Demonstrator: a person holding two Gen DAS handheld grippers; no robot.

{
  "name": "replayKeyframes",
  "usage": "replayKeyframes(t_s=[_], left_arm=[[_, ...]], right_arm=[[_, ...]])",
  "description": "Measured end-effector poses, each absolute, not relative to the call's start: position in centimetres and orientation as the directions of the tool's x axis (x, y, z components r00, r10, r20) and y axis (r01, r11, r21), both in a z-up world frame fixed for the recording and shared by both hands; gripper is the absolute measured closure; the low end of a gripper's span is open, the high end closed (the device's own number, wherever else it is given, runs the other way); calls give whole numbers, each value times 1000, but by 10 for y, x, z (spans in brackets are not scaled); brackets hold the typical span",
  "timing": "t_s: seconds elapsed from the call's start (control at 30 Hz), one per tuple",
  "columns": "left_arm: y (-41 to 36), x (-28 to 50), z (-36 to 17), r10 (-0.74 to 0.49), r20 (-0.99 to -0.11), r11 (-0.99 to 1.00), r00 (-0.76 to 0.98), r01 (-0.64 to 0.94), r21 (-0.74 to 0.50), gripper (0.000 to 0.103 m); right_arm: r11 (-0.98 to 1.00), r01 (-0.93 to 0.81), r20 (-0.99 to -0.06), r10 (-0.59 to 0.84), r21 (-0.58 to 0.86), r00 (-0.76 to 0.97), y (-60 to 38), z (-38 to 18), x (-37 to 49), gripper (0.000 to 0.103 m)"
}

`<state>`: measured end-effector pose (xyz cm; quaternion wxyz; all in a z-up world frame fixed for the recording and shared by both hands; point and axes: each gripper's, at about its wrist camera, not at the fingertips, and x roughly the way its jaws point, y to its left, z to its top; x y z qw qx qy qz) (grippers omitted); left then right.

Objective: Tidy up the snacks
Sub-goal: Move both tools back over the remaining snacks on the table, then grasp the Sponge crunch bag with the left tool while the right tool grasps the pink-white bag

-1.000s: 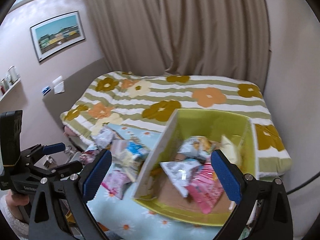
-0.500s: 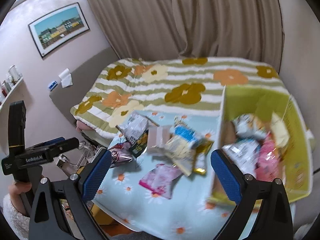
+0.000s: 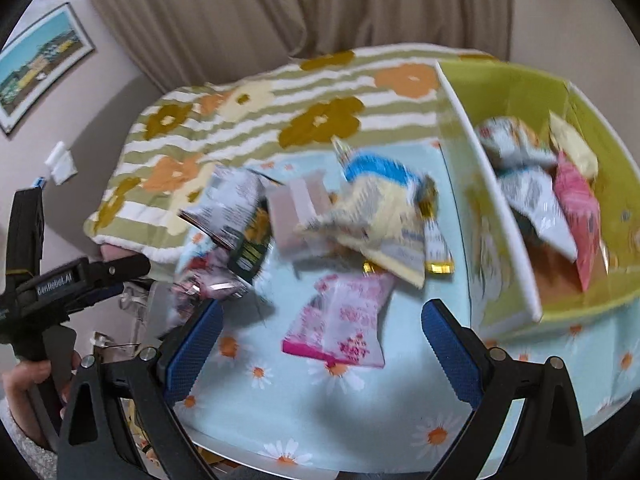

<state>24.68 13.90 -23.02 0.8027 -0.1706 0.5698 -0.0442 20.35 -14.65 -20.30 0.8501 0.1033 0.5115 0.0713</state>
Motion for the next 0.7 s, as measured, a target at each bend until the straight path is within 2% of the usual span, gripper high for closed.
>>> replayKeyframes(t_s=[0.27, 0.7], left_arm=[[132, 268, -264, -203, -917, 951, 342, -155, -268, 1], [130, 283, -302, -148, -941, 953, 305, -210, -218, 1]], right_arm=[[970, 34, -869, 202, 243, 452, -151, -233, 215, 4], [957, 32, -882, 253, 289, 399, -151, -270, 237, 4]])
